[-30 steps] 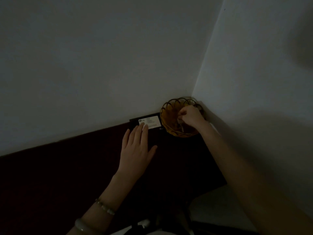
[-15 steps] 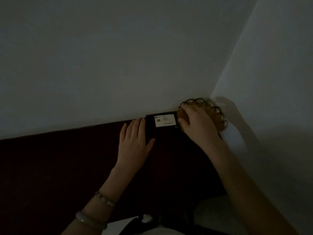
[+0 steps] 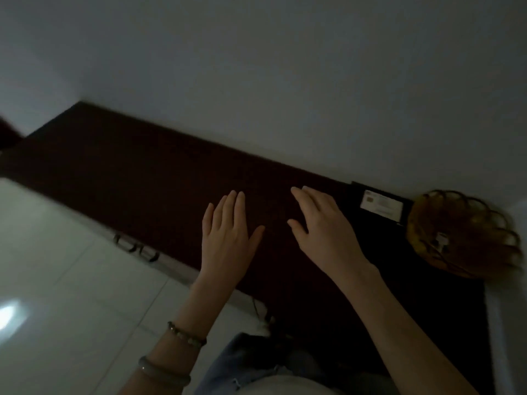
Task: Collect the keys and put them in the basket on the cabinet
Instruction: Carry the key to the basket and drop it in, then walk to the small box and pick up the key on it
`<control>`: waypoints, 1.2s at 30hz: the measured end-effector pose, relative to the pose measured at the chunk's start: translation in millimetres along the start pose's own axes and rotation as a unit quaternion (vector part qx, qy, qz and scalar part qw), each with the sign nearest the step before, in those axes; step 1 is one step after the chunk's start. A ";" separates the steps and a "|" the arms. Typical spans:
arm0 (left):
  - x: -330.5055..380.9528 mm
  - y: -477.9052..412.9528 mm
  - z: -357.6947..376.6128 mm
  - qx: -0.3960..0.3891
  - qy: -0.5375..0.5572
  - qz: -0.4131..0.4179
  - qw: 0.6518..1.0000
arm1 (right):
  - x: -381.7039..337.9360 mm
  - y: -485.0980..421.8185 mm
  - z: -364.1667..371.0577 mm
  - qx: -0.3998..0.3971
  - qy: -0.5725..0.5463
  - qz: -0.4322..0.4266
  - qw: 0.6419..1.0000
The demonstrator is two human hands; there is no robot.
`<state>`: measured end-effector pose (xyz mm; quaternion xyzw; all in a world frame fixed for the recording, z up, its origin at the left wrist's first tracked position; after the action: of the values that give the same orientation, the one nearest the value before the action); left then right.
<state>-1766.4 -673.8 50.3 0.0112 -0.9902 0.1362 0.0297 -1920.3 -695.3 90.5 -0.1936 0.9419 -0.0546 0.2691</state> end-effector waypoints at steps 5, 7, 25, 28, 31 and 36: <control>-42.4 57.9 -10.0 -0.001 -0.015 -0.128 0.992 | -44.4 1.6 44.4 -0.074 -0.046 -0.088 0.992; -60.9 82.5 -14.0 -0.013 -0.034 -0.172 0.985 | -66.2 4.5 61.7 -0.101 -0.062 -0.123 0.985; -261.5 266.7 -67.1 0.001 -0.071 -0.456 0.887 | -319.7 40.1 216.5 -0.269 -0.066 -0.375 0.885; -307.0 297.3 -75.1 0.000 -0.071 -0.474 0.877 | -370.3 50.5 248.0 -0.281 -0.064 -0.391 0.874; -352.2 324.7 -84.1 0.003 -0.072 -0.493 0.867 | -417.2 61.3 278.7 -0.287 -0.061 -0.410 0.864; -415.2 366.5 -103.6 0.006 -0.082 -0.519 0.851 | -491.9 76.9 317.8 -0.296 -0.078 -0.436 0.846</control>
<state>-1357.3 -287.2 25.5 0.5350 -0.8381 0.1057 0.0152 -1394.4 -430.4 43.7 -0.6589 0.7073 0.1307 0.2203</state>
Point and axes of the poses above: each hand's wrist, its own y-axis away from the middle knuckle, its own z-axis out of the palm, x = y × z, the point moved 4 cm from there along -y, towards the middle knuckle, and after that the axes turned 7 degrees about -y, right-handed, at the moved point
